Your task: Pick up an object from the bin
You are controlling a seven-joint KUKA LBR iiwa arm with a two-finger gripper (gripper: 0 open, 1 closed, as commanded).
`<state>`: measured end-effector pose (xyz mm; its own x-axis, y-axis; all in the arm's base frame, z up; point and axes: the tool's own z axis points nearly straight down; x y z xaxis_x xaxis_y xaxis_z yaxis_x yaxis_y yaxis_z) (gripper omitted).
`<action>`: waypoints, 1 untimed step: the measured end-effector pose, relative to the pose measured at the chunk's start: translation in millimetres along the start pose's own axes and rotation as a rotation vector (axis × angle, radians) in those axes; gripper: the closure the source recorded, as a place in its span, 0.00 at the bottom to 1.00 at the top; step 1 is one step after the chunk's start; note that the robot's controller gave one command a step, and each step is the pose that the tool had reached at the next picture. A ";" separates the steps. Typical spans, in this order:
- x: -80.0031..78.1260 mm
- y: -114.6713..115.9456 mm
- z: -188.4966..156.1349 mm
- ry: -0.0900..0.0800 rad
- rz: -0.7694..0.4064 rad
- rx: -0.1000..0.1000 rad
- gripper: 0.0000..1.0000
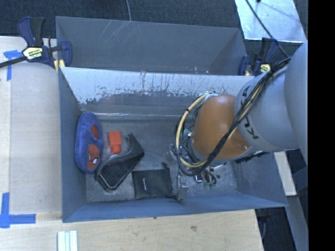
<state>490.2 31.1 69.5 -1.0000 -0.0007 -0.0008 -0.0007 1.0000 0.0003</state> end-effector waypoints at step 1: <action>-14.6 11.9 -6.4 -0.004 -0.195 0.000 0.00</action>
Offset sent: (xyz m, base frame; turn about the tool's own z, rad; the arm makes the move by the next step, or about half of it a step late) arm 0.0137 0.0122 0.0063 -0.1959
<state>504.8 43.0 76.0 -0.9808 -0.1949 -0.0047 -0.1949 0.9808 -0.0005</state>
